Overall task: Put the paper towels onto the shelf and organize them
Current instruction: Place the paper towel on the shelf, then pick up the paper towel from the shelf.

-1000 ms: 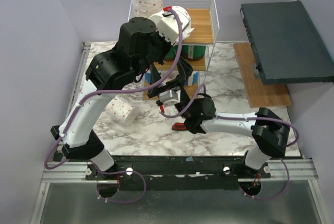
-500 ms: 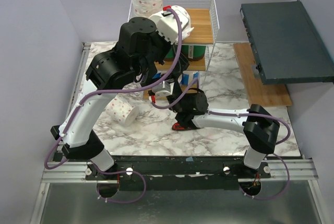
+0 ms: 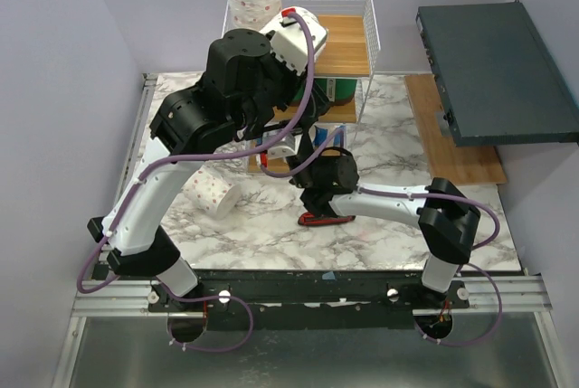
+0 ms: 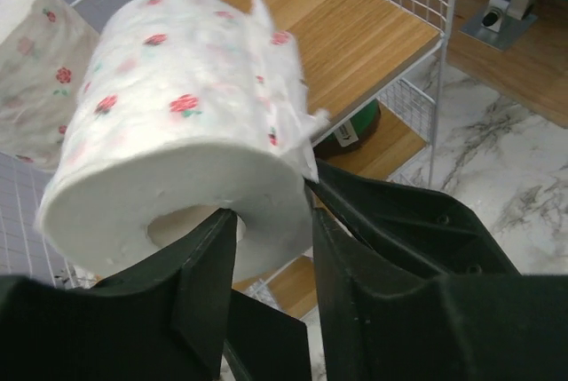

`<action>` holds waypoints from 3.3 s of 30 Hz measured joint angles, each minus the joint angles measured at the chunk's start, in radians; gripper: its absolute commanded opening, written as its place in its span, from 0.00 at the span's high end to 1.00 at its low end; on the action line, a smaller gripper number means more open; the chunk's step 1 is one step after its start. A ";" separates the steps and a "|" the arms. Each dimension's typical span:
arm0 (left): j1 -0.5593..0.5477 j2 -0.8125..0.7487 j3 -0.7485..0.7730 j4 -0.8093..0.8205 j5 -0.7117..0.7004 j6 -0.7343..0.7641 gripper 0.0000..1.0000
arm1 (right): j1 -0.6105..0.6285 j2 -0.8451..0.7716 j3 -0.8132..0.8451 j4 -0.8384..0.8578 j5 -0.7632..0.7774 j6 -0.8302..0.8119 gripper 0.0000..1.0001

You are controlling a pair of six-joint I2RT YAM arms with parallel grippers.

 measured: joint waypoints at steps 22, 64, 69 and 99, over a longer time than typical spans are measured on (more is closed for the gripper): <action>-0.031 -0.054 0.018 0.031 0.035 -0.019 0.02 | -0.028 0.000 0.050 0.007 0.053 0.043 0.00; -0.044 -0.659 -0.790 0.525 -0.190 -0.108 0.01 | -0.097 -0.001 0.589 -0.798 0.375 0.506 0.19; -0.037 -0.676 -0.824 0.536 -0.190 -0.116 0.01 | -0.114 -0.005 0.639 -0.943 0.393 0.588 0.18; 0.114 -0.655 -0.971 0.658 0.023 -0.300 0.01 | -0.120 0.010 1.057 -1.796 0.436 1.139 0.00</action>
